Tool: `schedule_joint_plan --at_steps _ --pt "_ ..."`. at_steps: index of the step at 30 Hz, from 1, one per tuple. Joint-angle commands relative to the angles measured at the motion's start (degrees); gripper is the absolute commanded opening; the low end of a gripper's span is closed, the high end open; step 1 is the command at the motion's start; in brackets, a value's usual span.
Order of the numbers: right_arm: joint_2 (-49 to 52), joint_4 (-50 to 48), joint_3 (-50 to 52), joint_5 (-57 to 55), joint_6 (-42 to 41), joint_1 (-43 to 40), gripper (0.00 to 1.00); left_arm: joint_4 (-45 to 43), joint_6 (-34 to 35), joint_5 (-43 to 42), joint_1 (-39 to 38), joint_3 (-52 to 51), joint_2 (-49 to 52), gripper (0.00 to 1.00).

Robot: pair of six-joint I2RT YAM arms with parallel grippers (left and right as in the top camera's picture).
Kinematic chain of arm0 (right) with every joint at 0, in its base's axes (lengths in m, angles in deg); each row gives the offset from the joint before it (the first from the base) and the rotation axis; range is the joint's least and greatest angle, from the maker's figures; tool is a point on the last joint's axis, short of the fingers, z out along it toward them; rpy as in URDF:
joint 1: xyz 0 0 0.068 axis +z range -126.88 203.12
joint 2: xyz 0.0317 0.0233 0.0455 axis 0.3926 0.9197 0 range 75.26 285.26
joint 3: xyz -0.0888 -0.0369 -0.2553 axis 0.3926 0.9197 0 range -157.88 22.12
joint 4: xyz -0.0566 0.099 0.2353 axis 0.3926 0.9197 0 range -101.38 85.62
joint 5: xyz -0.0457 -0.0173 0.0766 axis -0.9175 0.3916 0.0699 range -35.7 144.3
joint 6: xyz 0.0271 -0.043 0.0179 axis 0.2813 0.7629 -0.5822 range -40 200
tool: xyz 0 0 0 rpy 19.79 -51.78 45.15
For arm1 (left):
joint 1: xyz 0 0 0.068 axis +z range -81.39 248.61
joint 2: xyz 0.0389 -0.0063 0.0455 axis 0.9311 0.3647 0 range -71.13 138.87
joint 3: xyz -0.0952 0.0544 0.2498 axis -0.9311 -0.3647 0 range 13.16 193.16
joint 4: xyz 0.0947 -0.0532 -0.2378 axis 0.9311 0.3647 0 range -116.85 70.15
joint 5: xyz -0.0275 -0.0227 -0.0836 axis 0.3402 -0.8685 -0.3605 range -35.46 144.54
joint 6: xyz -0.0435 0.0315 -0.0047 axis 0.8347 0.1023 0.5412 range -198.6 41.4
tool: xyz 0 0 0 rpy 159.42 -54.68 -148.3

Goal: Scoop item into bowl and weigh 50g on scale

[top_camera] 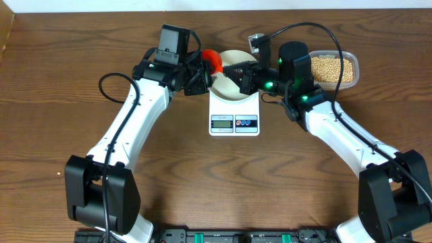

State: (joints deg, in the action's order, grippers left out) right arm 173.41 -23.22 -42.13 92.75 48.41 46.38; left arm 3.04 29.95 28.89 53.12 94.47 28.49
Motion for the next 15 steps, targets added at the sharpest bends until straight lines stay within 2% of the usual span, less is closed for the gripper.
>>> schedule_joint_plan --at_steps 1,2,7,9,13,15 --pt "0.42 -0.33 -0.98 0.24 0.35 -0.17 0.01 0.02 -0.72 -0.72 -0.13 0.33 -0.15 0.87" --pt "0.42 -0.33 -0.98 0.24 0.35 -0.44 0.01 0.02 -0.72 -0.72 -0.13 0.33 -0.15 0.93" --pt "0.42 -0.37 -0.98 0.22 0.33 -2.95 0.01 0.00 -0.81 -0.72 -0.13 0.33 -0.15 0.94" --pt "0.33 -0.44 -0.98 0.22 0.31 -4.52 0.01 -0.04 -2.99 -0.70 -0.07 0.33 -0.15 0.94" --pt "0.00 -1.70 -1.01 0.28 -1.75 -8.96 0.01 -0.07 -12.98 -0.66 0.72 0.33 -0.15 0.94" --pt "-0.44 -2.84 -1.01 1.20 -2.69 -11.39 0.01 -0.07 -20.35 0.07 1.29 0.33 -0.15 0.94"
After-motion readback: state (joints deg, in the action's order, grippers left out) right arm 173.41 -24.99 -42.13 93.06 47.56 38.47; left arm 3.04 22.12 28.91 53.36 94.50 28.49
